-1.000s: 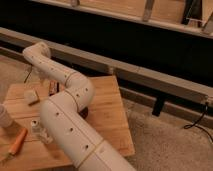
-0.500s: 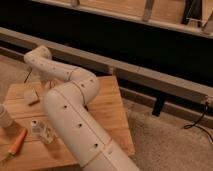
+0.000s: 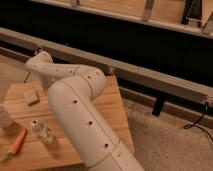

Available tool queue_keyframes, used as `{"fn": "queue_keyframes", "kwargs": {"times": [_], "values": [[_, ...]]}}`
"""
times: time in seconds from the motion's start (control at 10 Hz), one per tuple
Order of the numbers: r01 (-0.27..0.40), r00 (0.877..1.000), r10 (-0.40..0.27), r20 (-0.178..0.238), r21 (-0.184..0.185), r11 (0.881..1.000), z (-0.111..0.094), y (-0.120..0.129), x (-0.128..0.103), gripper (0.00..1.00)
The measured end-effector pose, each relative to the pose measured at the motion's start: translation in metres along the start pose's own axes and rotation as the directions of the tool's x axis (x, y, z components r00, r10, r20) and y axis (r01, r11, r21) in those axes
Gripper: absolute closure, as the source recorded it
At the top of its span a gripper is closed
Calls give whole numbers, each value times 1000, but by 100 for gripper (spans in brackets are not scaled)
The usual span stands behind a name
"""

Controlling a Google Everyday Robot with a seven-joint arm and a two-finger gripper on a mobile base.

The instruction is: Place the eraser in the ceramic cup

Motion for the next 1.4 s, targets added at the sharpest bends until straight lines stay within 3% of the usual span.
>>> {"fn": "queue_keyframes", "kwargs": {"times": [0.2,0.5,0.8,1.0,1.4], "values": [[14,1000,-14,-1,8,1000,1,1,14,35],[42,999,-42,-6,23,999,-6,9,7,35],[65,995,-63,-74,18,998,-26,23,-8,35],[54,992,-51,-114,28,998,-41,14,-18,35],[20,986,-10,-165,56,998,-31,-7,-23,35]]}}
